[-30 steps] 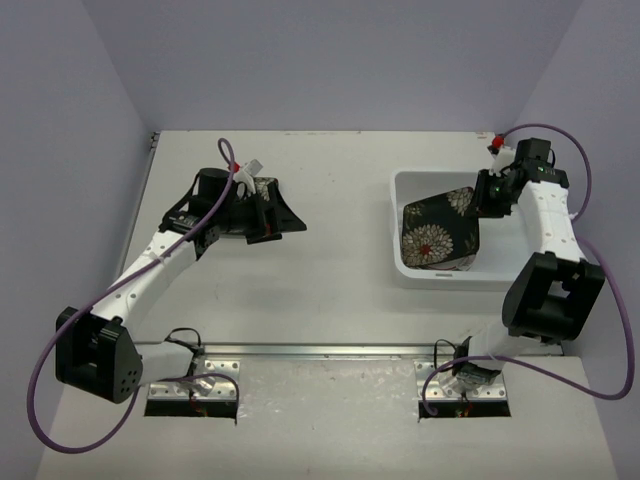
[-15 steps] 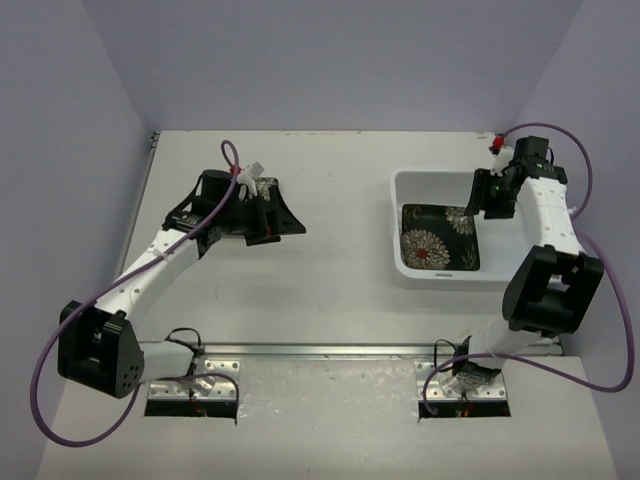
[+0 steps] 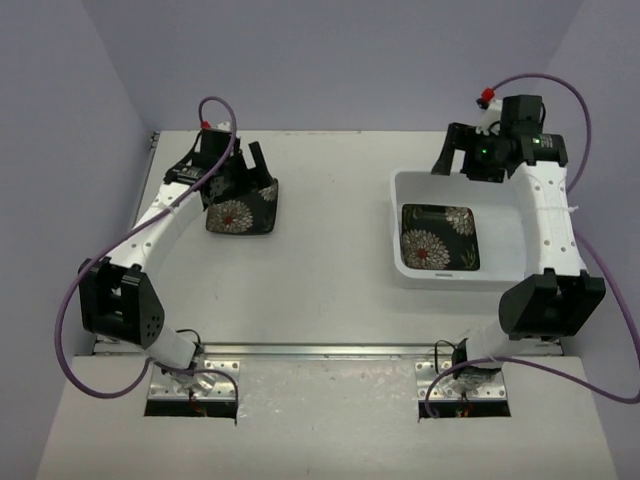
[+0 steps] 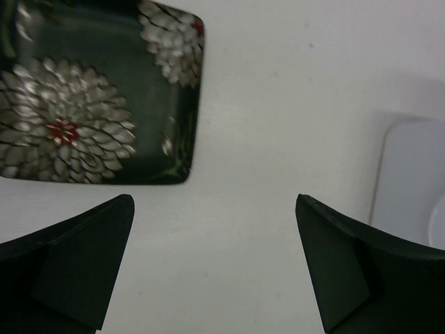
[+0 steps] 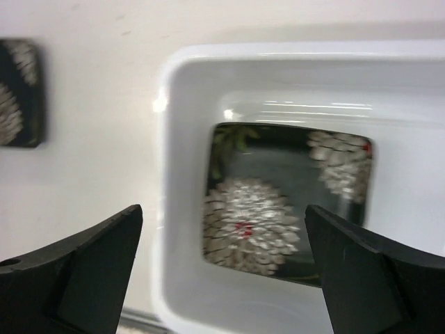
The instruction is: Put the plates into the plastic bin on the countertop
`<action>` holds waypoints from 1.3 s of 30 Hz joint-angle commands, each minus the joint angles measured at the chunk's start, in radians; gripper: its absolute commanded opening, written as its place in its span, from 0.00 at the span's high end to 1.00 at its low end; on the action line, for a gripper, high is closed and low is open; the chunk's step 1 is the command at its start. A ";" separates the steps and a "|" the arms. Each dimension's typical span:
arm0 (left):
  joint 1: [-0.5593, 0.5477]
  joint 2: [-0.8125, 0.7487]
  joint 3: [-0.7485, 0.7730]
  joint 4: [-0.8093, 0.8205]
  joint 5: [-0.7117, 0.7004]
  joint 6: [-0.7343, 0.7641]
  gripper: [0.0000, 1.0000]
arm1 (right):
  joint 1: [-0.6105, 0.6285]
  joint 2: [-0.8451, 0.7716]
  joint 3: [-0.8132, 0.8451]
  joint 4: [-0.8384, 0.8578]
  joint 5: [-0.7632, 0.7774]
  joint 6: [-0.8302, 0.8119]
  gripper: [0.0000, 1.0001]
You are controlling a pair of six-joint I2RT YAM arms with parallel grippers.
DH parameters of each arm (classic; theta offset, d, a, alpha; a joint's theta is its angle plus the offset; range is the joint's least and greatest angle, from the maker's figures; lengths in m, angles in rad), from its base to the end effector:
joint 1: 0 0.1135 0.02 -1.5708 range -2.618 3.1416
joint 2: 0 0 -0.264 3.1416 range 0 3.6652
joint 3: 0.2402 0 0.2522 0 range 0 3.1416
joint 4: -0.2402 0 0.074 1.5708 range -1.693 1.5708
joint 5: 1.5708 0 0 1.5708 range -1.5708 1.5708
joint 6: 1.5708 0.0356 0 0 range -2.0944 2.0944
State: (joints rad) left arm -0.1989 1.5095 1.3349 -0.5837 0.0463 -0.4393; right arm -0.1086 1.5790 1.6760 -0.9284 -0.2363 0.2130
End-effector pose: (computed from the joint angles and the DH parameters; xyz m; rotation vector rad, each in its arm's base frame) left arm 0.3281 -0.0678 0.3182 -0.2594 2.3437 -0.3701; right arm 0.3323 -0.0278 0.3807 0.2748 2.3822 0.3324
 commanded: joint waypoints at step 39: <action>0.420 0.799 0.238 0.106 0.570 0.386 0.33 | 0.216 -0.454 -0.638 0.992 -1.013 0.578 0.01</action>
State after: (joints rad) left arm 0.2686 2.2044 1.5875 -0.4293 0.6239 -0.0922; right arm 0.1055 1.1272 1.0344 0.0132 -1.2187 0.7937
